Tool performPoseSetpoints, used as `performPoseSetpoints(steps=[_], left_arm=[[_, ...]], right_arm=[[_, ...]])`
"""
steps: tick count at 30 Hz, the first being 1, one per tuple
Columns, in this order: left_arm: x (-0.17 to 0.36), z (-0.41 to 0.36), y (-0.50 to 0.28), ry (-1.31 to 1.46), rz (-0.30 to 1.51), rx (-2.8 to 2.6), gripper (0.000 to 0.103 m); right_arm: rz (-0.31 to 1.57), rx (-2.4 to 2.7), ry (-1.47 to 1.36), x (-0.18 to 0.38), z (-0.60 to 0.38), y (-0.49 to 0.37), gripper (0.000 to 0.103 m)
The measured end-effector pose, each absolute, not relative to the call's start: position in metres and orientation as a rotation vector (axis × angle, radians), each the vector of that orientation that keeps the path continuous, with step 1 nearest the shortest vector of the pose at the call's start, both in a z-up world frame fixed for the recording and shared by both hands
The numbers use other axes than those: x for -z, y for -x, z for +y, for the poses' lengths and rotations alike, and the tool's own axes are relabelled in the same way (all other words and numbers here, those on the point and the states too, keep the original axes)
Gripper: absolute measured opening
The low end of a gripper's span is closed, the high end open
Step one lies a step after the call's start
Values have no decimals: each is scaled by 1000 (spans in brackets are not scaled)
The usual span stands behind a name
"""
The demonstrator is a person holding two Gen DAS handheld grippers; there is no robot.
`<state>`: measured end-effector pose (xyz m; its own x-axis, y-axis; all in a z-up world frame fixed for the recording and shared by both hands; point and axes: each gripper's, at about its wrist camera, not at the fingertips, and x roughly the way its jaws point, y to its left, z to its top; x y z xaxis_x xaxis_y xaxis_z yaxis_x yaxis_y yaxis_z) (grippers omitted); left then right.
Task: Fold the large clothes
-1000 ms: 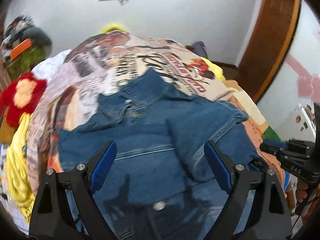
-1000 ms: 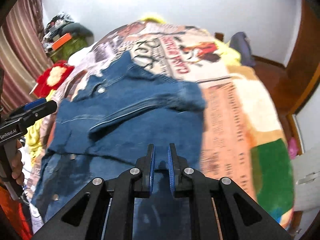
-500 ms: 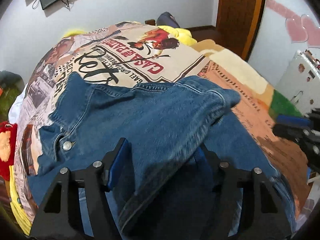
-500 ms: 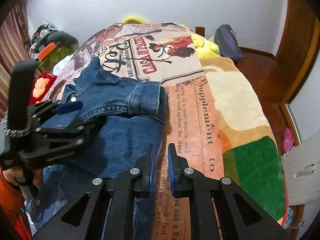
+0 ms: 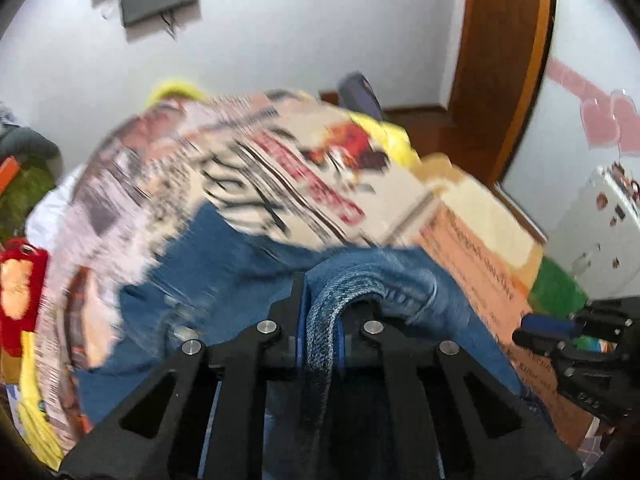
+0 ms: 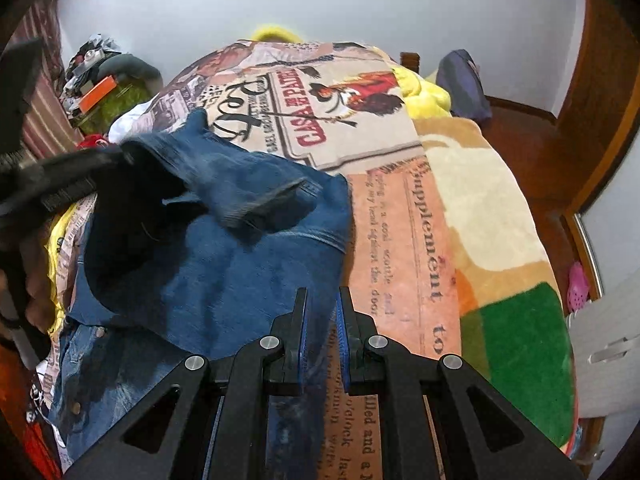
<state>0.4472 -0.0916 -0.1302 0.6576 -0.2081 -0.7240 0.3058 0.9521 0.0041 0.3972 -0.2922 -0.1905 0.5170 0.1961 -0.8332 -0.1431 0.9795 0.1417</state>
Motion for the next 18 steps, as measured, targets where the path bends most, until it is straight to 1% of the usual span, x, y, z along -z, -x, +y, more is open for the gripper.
performPoseSetpoints(steps=[4, 8, 12, 18], left_arm=[[100, -53, -440, -76, 718, 231, 9], [99, -13, -431, -15, 721, 186, 8], [128, 16, -420, -12, 795, 163, 8], [186, 40, -397, -20, 908, 141, 10]], right_arm=[[1010, -245, -83, 184, -276, -405, 9], [1052, -266, -18, 201, -248, -416, 9], [1068, -256, 136, 231, -227, -419, 9], [1016, -248, 254, 238, -228, -411, 9]])
